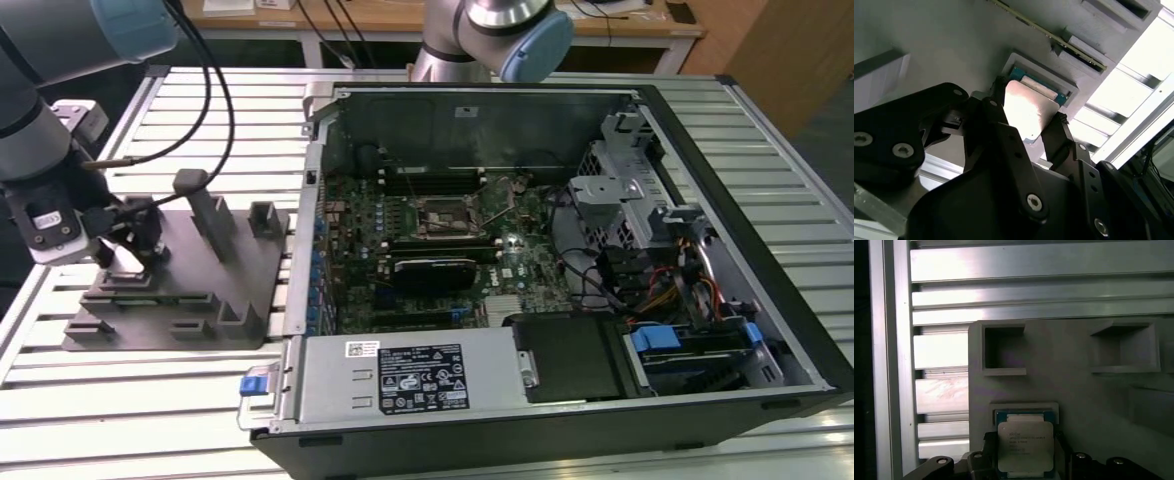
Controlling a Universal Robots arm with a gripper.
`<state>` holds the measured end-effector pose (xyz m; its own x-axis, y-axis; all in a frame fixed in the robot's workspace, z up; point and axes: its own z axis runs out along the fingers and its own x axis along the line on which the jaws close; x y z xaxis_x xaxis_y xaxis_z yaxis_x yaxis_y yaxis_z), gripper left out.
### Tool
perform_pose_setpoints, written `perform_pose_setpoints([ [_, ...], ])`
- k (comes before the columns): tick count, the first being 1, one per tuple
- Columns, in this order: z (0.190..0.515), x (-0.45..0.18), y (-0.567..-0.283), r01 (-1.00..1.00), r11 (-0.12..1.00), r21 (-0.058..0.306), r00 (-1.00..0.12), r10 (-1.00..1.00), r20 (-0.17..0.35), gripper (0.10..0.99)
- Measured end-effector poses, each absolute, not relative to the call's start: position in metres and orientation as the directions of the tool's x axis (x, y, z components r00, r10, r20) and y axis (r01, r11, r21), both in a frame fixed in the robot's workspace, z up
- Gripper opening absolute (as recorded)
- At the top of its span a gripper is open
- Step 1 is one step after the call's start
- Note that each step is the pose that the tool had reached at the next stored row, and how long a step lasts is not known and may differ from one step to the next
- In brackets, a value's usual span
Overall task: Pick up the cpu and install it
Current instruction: 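Pick up the cpu and move it towards the insertion slot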
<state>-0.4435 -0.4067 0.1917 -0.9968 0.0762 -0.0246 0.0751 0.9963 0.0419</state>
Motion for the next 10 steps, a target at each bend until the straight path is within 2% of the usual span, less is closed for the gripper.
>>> perform_pose_setpoints([
  [10, 0.206, -0.443, -0.407, 0.075, 0.996, 0.042, -0.997, 0.076, -0.025, 0.541],
])
